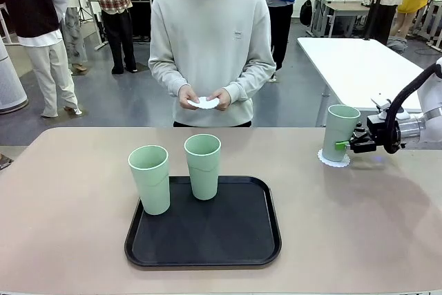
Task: Place coasters on the table and set cups on them.
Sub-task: Pick up one Reusable plastic cup and place it on a coaster set by the human.
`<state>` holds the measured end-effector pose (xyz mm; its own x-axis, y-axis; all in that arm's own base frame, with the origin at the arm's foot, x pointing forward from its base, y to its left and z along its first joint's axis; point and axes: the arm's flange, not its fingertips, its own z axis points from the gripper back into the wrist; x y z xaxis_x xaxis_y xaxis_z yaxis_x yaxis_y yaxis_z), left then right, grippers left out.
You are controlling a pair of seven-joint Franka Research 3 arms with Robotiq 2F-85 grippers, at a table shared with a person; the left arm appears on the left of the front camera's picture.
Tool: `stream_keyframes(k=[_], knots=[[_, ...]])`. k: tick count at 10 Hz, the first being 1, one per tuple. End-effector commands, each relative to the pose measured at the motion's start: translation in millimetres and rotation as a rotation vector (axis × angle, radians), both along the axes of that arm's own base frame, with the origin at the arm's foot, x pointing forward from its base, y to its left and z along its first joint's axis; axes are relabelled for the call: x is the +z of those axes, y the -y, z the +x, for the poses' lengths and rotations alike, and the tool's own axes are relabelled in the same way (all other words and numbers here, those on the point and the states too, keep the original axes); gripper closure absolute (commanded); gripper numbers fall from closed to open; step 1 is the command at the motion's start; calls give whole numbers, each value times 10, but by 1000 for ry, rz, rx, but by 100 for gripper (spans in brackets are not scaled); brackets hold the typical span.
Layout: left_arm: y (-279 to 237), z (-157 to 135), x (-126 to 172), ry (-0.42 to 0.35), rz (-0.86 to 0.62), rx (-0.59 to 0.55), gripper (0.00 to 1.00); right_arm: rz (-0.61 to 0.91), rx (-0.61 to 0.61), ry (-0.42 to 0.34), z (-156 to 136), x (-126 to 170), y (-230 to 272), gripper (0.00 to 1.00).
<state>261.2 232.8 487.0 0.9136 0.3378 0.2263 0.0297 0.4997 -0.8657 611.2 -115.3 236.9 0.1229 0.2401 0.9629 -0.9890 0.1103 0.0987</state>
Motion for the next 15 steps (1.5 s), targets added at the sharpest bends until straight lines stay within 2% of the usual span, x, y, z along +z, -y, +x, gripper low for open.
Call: stream_keyframes(k=[1, 15], knots=[[-6, -18, 9, 11, -13, -1, 0, -26, -10, -28, 65, -18, 1, 0], [-6, -18, 9, 11, -13, -1, 0, -56, 24, -30, -13, 81, 190, 0]])
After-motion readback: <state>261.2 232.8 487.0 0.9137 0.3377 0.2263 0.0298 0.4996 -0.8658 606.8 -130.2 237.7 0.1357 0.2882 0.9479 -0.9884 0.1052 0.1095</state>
